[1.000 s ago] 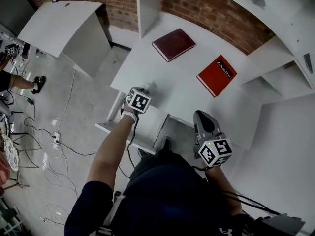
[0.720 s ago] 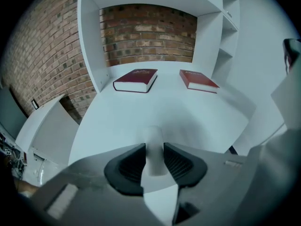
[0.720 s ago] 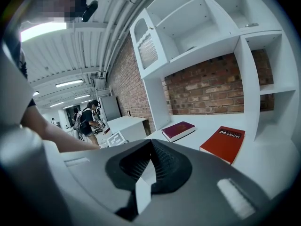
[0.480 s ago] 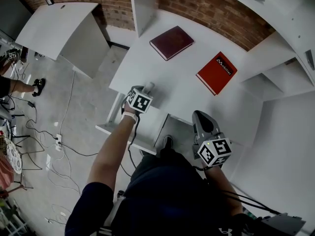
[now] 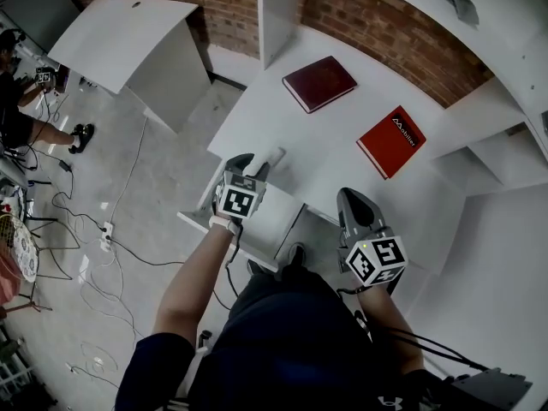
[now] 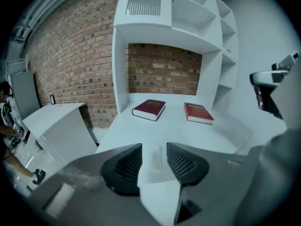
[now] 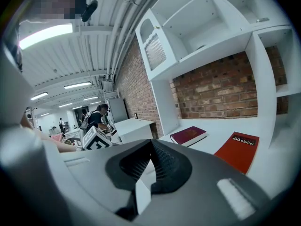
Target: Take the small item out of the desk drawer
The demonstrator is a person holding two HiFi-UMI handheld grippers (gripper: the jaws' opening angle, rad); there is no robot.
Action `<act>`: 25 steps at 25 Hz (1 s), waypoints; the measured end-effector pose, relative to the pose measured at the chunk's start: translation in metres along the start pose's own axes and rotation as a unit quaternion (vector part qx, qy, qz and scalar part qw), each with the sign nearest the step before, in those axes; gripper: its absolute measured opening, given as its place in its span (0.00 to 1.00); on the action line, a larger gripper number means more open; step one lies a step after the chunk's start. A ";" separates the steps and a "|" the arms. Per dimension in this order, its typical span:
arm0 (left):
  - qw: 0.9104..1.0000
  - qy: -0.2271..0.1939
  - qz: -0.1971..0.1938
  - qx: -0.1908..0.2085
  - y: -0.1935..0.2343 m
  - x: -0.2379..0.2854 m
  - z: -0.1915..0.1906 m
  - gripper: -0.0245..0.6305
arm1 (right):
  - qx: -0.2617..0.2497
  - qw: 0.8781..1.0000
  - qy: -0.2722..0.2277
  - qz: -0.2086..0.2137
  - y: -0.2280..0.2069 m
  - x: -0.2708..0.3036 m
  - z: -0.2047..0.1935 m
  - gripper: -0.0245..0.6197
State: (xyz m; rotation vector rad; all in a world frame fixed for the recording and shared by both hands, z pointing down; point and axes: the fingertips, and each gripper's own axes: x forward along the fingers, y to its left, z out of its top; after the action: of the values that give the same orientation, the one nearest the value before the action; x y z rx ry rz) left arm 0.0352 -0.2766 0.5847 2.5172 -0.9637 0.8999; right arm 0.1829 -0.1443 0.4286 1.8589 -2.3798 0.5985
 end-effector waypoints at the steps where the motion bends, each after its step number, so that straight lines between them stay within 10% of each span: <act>1: 1.000 -0.013 0.004 -0.001 0.001 -0.012 0.008 0.30 | -0.003 1.000 -0.003 0.006 0.003 0.004 0.004 0.04; 18: 0.977 -0.209 0.027 -0.043 -0.018 -0.169 0.105 0.27 | -0.073 0.992 -0.066 0.076 0.047 0.035 0.067 0.04; 25: 0.966 -0.254 0.042 -0.030 -0.030 -0.213 0.120 0.09 | -0.118 0.982 -0.102 0.109 0.073 0.030 0.103 0.04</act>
State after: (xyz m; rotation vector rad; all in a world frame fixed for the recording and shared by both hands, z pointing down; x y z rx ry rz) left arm -0.0136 -0.2060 0.3539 2.7254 -1.2255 0.2274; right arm 0.1246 -0.1924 0.3232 1.6451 -2.6669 0.1299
